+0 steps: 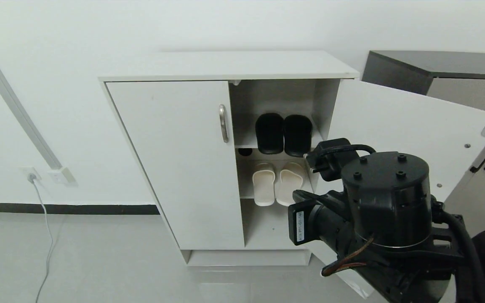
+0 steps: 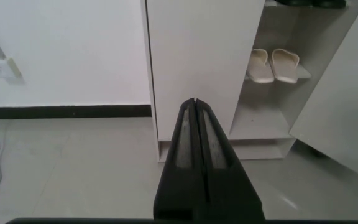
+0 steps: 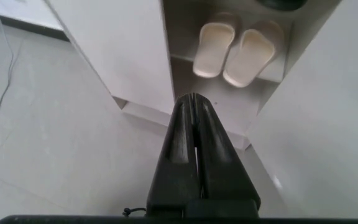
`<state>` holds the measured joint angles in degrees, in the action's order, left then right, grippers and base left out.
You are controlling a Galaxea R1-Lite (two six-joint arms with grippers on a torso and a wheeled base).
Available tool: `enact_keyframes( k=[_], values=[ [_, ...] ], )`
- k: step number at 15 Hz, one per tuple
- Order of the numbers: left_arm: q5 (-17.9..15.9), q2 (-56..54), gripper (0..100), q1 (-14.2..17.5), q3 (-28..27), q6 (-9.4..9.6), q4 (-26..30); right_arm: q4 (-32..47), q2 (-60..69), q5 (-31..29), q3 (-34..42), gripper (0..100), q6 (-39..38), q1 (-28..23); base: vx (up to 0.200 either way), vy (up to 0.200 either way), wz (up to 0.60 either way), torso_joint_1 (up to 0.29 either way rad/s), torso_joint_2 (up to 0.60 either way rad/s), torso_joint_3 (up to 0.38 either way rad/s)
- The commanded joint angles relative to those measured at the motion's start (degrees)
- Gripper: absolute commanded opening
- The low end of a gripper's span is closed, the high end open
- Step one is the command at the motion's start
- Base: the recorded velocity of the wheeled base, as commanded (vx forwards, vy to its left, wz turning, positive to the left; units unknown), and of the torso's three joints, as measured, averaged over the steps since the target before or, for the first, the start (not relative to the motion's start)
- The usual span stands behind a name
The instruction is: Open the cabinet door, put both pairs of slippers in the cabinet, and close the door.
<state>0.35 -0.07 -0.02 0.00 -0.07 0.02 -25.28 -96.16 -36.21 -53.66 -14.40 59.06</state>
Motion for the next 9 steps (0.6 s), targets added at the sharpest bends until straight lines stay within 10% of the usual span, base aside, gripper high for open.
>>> enact_keyframes(
  k=[1, 9],
  values=[
    [0.09, 0.07, 0, 0.02, 0.00, -0.01, -0.02, -0.03, -0.08, 0.00, 0.05, 0, -0.02, 0.09, 0.000, 0.000, 0.00, 0.124, -0.47, -0.359],
    [0.09, 0.07, 0, 0.02, 0.00, -0.01, -0.02, 0.06, 0.01, -0.09, 0.05, 0, -0.02, 0.09, 0.000, 0.000, 0.00, 0.142, -0.46, -0.331]
  ],
)
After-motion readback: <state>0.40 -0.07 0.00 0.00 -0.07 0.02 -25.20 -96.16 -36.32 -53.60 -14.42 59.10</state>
